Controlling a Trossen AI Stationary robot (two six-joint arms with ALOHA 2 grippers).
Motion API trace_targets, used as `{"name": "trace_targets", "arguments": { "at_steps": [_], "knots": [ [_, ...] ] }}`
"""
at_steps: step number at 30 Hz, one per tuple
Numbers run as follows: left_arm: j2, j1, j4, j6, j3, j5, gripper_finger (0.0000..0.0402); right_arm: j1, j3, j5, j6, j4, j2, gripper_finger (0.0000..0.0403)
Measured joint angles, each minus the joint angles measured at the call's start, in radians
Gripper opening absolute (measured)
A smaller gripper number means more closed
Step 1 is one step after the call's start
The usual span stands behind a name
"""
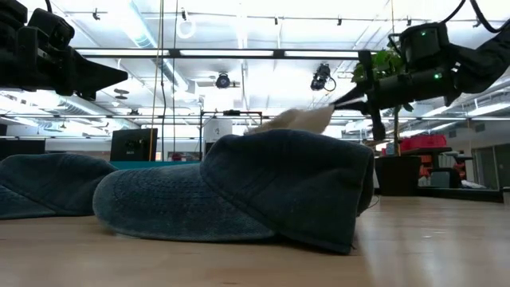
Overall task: Pick & Place hat
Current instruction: Put the brown cap into the red bin
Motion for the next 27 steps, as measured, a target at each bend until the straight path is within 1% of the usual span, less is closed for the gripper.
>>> {"name": "trace_targets", "arguments": {
  "at_steps": [5,8,13,19,21,24,27],
  "knots": [
    [0.000,0.000,0.000,0.000,0.000,0.000,0.0003,-0.004,0.000,-0.007,-0.027,-0.183,0.000,0.0000],
    [0.000,0.000,0.000,0.000,0.000,0.000,0.0003,-0.015,0.000,-0.033,-0.073,-0.248,0.000,0.0000],
    [0.000,0.000,0.000,0.000,0.000,0.000,0.0003,-0.063,0.001,-0.048,-0.100,-0.209,0.000,0.0000],
    [0.000,0.000,0.000,0.000,0.000,0.000,0.0003,-0.124,0.001,-0.030,-0.059,-0.015,0.000,0.0000],
    [0.000,0.000,0.000,0.000,0.000,0.000,0.0003,-0.138,0.001,-0.029,-0.051,0.026,0.000,0.0000],
    [0.000,0.000,0.000,0.000,0.000,0.000,0.0003,-0.164,0.001,-0.063,-0.053,-0.008,0.000,0.0000],
    [0.000,0.000,0.000,0.000,0.000,0.000,0.0003,-0.209,0.001,-0.165,-0.078,-0.154,0.000,0.0000]
  ]
}}
